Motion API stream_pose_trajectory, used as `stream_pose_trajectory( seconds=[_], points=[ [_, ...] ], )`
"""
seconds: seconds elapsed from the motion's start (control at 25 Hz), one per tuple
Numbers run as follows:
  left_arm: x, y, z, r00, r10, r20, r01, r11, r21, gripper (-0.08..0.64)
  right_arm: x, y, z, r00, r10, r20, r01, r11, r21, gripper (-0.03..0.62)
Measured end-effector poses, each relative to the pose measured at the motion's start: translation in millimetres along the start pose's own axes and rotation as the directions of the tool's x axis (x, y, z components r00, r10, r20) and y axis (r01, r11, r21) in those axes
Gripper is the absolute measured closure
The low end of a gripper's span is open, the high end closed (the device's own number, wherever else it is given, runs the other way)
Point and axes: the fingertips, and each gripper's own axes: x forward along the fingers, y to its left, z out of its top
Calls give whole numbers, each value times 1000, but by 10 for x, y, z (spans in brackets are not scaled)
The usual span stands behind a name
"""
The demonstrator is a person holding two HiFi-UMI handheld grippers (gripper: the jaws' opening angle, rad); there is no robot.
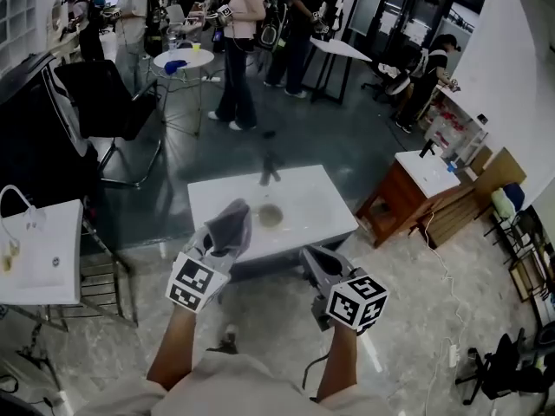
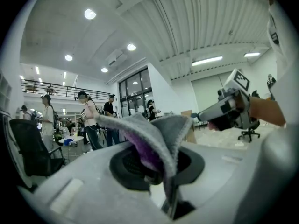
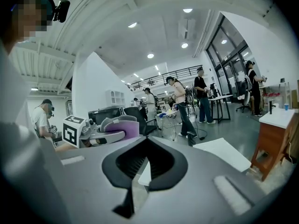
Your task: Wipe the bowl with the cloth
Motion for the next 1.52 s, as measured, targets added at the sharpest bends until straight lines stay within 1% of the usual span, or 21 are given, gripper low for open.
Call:
stream_pose_trajectory(
  seconds=[0.16,0.28,0.32,0.44,0.52,0.76,0.92,1.04,1.4,1.52],
  points=[
    [293,133,-1,1000,-19,-11,19,1000,-1,489,192,-254,69,1000,2,5,-2,1000,25,588],
    [458,244,-70,999,-31,-21,31,999,-9,489,340,-450,134,999,-44,26,44,999,12,586],
    [508,275,-94,999,-35,-24,35,999,-10,489,386,-525,127,997,-69,16,69,998,5,586],
    [627,362,-166,999,-38,-32,38,999,-15,489,533,-726,-11,988,-135,-76,135,991,-12,586],
    [706,440,-213,999,-40,-32,40,999,-20,489,631,-818,-67,982,-156,-107,156,988,-13,586],
    [979,673,-404,997,-55,-45,54,998,-36,489,936,-1071,-185,972,-174,-161,176,984,-3,586],
    [1167,904,-485,997,-60,-54,57,997,-56,489,1183,-1244,-163,965,-180,-190,187,982,20,586],
    [1269,1054,-568,995,-65,-77,59,996,-69,489,1375,-1320,-173,963,-170,-211,180,983,31,586],
    [1510,1451,-808,993,-62,-101,52,994,-93,489,1871,-1531,-215,956,-157,-246,170,985,31,584],
    [1553,1523,-917,991,-58,-119,46,994,-98,489,1977,-1598,-257,952,-160,-261,171,985,20,569]
  ],
)
